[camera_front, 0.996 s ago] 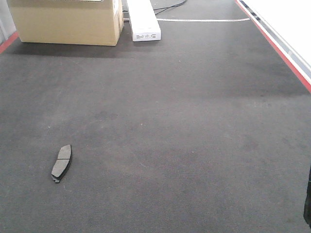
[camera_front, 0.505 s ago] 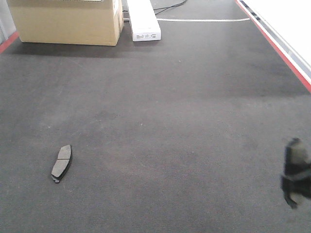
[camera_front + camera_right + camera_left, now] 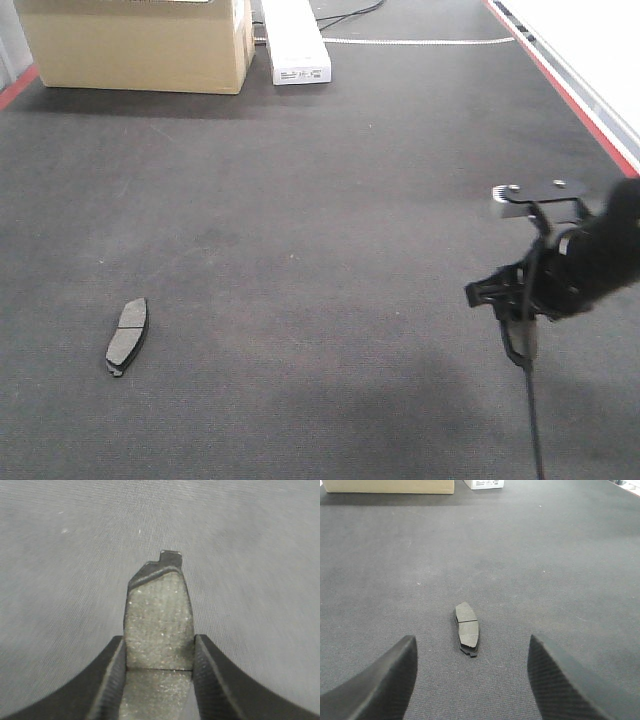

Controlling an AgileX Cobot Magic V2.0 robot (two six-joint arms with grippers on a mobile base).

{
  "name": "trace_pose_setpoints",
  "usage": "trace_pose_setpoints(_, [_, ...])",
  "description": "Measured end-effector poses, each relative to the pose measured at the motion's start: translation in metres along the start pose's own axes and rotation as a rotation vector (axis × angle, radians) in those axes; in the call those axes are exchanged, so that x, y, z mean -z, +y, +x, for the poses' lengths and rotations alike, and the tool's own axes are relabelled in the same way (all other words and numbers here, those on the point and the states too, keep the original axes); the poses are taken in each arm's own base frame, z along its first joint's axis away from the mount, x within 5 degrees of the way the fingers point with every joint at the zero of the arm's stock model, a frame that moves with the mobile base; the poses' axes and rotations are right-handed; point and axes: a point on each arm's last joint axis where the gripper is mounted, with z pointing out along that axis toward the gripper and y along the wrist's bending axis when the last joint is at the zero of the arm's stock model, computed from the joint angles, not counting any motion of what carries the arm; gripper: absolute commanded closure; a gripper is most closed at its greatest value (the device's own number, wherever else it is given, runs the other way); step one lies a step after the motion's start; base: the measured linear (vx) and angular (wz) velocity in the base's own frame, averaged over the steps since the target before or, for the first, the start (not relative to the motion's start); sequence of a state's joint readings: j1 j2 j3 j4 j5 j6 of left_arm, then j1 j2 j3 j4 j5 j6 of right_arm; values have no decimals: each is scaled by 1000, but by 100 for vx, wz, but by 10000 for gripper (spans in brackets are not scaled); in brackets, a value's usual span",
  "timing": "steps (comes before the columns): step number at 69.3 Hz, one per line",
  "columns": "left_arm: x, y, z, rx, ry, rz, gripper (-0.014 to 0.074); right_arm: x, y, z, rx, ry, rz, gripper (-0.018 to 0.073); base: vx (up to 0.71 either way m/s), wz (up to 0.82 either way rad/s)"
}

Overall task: Move and align brake pads A on conveyor
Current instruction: 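Extend the right gripper over the belt and release its brake pad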

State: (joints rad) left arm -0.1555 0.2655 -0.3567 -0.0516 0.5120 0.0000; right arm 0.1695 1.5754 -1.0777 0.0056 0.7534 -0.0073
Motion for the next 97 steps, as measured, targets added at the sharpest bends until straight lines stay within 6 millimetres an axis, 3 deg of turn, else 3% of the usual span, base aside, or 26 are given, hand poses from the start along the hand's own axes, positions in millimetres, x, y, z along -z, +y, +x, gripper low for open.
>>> trace_pose_setpoints(16, [0,0,0,0,0,0,150,-45,0,-25,56,123,-4,547,0,0])
trace_pose_setpoints(38, [0,0,0,0,0,0,150,-87,0,-37,66,210,-8,480,0,0])
trace_pose_setpoints(47, [0,0,0,0,0,0,150,-94,0,-40,63,217,-8,386,0,0])
trace_pose_setpoints(63, [0,0,0,0,0,0,150,-96,0,-40,48,224,-7,144,0,0])
trace_pose_setpoints(73, [0,0,0,0,0,0,150,-86,0,-43,18,197,-3,100,0,0])
trace_pose_setpoints(78, [0,0,0,0,0,0,150,-72,0,-47,12,158,-2,103,0,0])
trace_pose_setpoints(90, [0,0,0,0,0,0,150,-14,0,-43,6,1,0,106,0,0])
trace_pose_setpoints(97, [0,0,0,0,0,0,150,18,0,-25,7,-84,0,106,0,0])
